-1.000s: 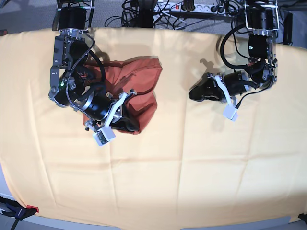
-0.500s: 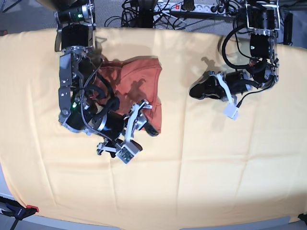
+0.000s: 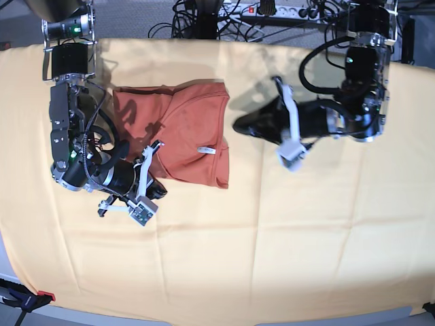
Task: Fold the T-shirt properly
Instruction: 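Bring the left gripper over and press the folded bundle with both grippers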
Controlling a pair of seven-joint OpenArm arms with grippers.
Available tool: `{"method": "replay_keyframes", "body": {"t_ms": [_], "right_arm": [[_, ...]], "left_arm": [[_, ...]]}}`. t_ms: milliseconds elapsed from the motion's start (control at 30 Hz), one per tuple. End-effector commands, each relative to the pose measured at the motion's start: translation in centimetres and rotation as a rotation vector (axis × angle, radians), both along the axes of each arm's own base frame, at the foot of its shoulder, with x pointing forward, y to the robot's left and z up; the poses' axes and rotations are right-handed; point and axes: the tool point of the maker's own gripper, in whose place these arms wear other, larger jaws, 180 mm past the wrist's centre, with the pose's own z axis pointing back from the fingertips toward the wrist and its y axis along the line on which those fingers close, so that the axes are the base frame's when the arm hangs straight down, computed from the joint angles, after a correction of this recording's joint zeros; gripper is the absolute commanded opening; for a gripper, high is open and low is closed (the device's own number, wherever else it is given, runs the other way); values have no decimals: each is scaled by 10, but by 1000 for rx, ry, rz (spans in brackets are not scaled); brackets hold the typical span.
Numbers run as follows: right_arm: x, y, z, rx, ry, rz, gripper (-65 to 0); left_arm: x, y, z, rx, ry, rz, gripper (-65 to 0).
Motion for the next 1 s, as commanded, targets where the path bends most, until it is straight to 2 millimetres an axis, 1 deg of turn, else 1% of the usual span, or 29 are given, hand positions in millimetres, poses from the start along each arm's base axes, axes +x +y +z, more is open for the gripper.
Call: {"method": "replay_keyframes", "body": {"t_ms": [0,100,233,300,367,467,533,800,867,967], "right_arm": [[10,-6,13,11,-41,-5,-650],[11,-24,-4,-17,12,-28,-650],[9,-43,-24,-55,70,-47,-650],[5,-44,-34,-79,100,-34,-650],[-1,-42,-43,-101,124,-12,-650],[-6,-39,-52,-149,137,16,-650],[-6,-39,-53,-154,138,20,-650],[-7,-46,-53,-165,141,15,-650],[-10,-51,-57,-180,154,11,-650],[-24,-58,-68,-197,218,10,-650]], "left_arm": [[-4,-12,13,-25,-55,-40,-650],[-25,-39,0,41,-113,-136,-650],[-52,-65,-24,121,-162,-256,-650],[-60,-73,-32,155,-197,-302,-650],[-66,-79,-37,176,-229,-334,-650],[-73,-84,-45,196,-247,-367,-650],[-73,-83,-53,216,-246,-371,-650],[-58,-75,-79,235,-184,-330,-650],[-48,-75,-79,244,-192,-318,-650],[-21,-74,-83,299,-240,-250,-650]]}}
